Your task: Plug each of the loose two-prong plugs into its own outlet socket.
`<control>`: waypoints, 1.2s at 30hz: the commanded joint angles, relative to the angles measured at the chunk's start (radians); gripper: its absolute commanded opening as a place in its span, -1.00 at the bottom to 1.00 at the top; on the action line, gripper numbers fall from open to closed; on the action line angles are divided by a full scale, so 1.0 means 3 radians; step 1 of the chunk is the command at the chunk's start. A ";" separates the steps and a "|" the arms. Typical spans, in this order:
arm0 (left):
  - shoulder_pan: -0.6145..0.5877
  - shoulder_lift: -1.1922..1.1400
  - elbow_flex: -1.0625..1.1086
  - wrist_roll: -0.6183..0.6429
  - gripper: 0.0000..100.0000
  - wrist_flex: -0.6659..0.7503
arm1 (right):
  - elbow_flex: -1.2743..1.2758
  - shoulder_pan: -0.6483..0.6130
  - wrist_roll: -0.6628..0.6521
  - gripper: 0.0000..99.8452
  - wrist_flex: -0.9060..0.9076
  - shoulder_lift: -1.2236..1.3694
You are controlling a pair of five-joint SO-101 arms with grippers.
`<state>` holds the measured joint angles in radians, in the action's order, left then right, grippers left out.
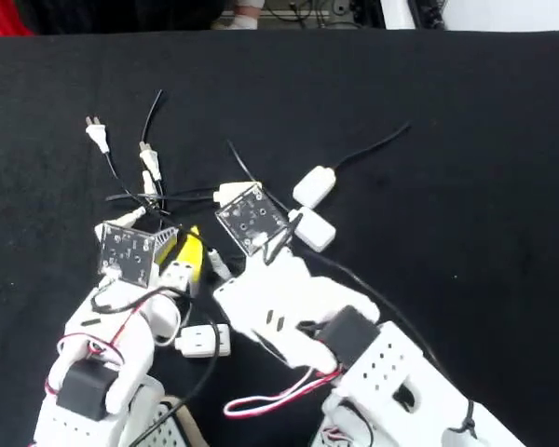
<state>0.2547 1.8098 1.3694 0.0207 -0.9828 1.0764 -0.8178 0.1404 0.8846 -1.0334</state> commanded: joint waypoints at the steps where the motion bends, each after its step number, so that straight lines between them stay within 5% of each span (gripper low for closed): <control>1: 0.0136 0.0015 -0.0284 -0.0143 -0.84 -0.0189 | 0.0049 -0.0148 0.0036 -0.98 -0.0082 0.0018; 7: 0.0698 0.0015 -0.0473 -0.0348 -0.84 -0.0547 | 0.0258 -0.0251 0.0010 -0.98 -0.0072 -0.0003; 19: 0.0703 0.0020 -0.0673 -0.0557 -0.84 -0.0931 | 0.0284 -0.0220 0.0031 -0.98 -0.0061 -0.0003; 22: 0.0437 0.0020 -0.0846 -0.0967 -0.84 -0.1294 | 0.0294 -0.0113 0.0036 -0.98 0.0010 -0.0003; 28: -0.0555 0.0020 -0.0422 -0.1703 -0.84 -0.1125 | 0.0202 0.0164 0.0404 -0.98 0.0056 -0.0003; 36: -0.0540 0.0020 0.0059 -0.1672 -0.84 -0.0803 | 0.0136 0.0629 0.0532 -0.98 -0.0563 -0.0003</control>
<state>0.0859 1.8113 1.3878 -0.4933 -1.2559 1.1730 -0.6767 0.2862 0.7894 -1.0349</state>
